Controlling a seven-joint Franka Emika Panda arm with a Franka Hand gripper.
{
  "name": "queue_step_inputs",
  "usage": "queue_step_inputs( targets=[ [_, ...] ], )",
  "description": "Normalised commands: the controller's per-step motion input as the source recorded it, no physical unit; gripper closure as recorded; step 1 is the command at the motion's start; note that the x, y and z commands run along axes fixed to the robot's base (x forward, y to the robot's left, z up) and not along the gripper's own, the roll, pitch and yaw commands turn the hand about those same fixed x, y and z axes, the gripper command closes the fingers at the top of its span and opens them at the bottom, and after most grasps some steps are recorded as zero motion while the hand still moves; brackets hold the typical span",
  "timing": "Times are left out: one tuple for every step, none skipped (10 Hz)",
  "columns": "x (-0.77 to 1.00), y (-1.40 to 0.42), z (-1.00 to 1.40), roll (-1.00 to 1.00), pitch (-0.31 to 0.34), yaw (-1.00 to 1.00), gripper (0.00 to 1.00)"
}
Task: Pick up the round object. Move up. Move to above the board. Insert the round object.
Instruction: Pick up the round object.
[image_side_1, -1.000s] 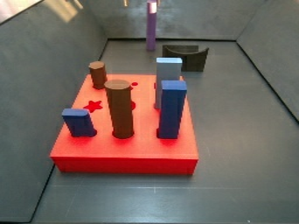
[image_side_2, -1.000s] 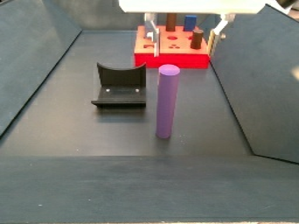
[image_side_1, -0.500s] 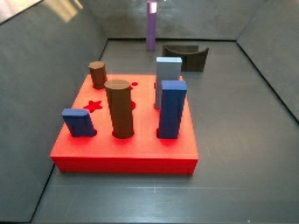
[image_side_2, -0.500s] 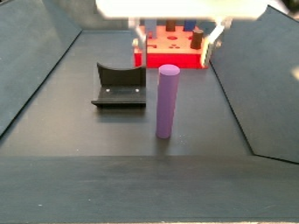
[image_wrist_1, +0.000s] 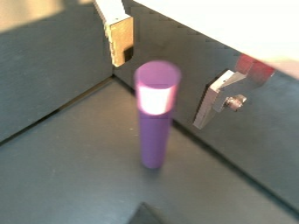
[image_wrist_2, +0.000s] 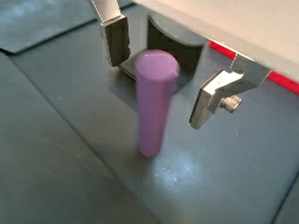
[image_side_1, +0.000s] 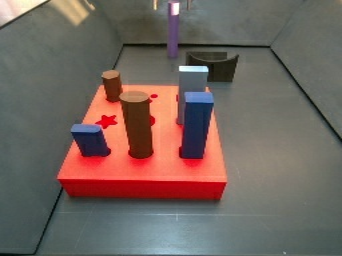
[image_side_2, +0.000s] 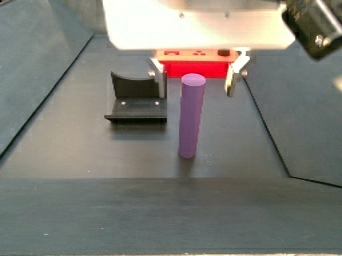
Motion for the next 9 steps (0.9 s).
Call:
queue_step_inputs(
  targets=[
    [0.0,0.0,0.0,0.0,0.0,0.0,1.0],
    [0.0,0.0,0.0,0.0,0.0,0.0,1.0],
    [0.0,0.0,0.0,0.0,0.0,0.0,1.0],
    [0.0,0.0,0.0,0.0,0.0,0.0,1.0],
    [0.0,0.0,0.0,0.0,0.0,0.0,1.0],
    [0.0,0.0,0.0,0.0,0.0,0.0,1.0],
    [0.0,0.0,0.0,0.0,0.0,0.0,1.0],
    [0.0,0.0,0.0,0.0,0.0,0.0,1.0],
    [0.0,0.0,0.0,0.0,0.0,0.0,1.0]
  ],
)
